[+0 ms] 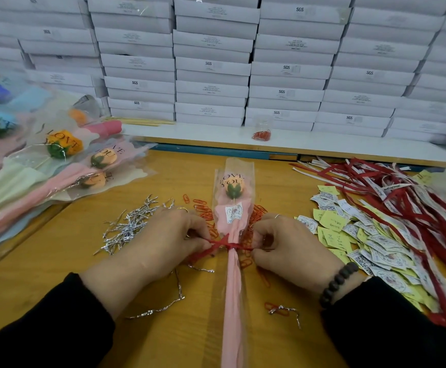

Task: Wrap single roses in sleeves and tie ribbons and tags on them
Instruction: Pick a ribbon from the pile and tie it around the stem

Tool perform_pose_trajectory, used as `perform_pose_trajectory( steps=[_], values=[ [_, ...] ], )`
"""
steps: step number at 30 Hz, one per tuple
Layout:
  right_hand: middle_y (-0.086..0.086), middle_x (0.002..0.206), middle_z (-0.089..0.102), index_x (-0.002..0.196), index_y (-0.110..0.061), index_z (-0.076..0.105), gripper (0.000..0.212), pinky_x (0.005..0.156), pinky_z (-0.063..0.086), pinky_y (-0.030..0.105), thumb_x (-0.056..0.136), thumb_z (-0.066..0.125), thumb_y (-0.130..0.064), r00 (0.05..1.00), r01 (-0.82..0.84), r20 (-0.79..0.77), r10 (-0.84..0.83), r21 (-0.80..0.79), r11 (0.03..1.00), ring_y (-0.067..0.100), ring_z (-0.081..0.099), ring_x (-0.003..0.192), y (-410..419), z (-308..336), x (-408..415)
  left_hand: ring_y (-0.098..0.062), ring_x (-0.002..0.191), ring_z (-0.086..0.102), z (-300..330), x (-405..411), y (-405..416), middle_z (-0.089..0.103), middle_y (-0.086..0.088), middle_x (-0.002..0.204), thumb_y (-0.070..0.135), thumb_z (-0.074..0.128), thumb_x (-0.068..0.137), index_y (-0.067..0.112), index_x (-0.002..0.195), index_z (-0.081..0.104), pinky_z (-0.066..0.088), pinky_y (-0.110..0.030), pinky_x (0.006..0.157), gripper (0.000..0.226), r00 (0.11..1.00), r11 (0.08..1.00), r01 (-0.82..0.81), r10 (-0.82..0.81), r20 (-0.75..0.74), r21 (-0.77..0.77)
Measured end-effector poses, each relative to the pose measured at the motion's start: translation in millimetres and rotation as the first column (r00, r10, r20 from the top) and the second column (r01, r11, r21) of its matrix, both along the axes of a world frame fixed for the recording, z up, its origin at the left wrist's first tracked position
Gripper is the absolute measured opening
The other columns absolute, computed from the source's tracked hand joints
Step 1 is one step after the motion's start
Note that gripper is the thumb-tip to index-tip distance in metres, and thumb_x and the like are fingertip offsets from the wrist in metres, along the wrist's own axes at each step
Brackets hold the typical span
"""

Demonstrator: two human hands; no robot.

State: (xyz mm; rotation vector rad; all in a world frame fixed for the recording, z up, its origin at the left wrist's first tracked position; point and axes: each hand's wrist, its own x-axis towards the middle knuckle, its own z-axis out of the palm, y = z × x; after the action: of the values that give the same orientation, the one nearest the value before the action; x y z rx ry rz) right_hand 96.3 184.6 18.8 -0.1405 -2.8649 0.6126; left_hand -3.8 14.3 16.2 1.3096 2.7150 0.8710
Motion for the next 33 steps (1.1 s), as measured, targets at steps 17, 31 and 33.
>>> perform_pose_trajectory(
  steps=[17,31,33],
  values=[
    [-0.007,0.062,0.044,0.072,-0.006,0.054,0.006,0.052,0.035,0.016,0.078,0.056,-0.004,0.991,0.067,-0.104,-0.082,-0.14,0.988,0.005,0.04,0.058,1.2,-5.6,-2.8,-0.012,0.054,0.052,8.5,2.2,1.3,0.06,-0.007,0.057,0.045,0.07,0.066,0.022,0.057,0.07,0.043,-0.025,0.053,0.024,0.935,0.989,0.06,-0.104,0.338,0.138],
    [-0.007,0.067,0.05,0.069,-0.012,0.052,0.008,0.052,0.033,0.017,0.074,0.058,-0.015,0.996,-0.067,-0.059,0.062,-0.091,0.994,0.003,0.041,0.056,-12.5,-10.0,-2.7,-0.012,0.057,0.038,-10.5,0.9,18.3,0.039,0.003,0.06,0.012,0.066,0.083,0.009,0.079,0.072,0.03,-0.029,0.055,0.007,0.943,0.843,-0.301,0.332,0.008,0.447],
    [-0.007,0.066,0.049,0.071,-0.012,0.053,0.007,0.053,0.035,0.018,0.074,0.058,-0.014,0.995,-0.09,-0.05,0.086,-0.076,0.993,0.002,0.042,0.057,-14.5,-11.1,-2.8,-0.004,0.049,0.036,-10.9,7.9,26.3,0.042,0.002,0.053,0.0,0.067,0.081,0.004,0.067,0.068,0.03,-0.017,0.05,0.015,0.946,0.732,-0.313,0.179,0.272,0.606]
  ],
)
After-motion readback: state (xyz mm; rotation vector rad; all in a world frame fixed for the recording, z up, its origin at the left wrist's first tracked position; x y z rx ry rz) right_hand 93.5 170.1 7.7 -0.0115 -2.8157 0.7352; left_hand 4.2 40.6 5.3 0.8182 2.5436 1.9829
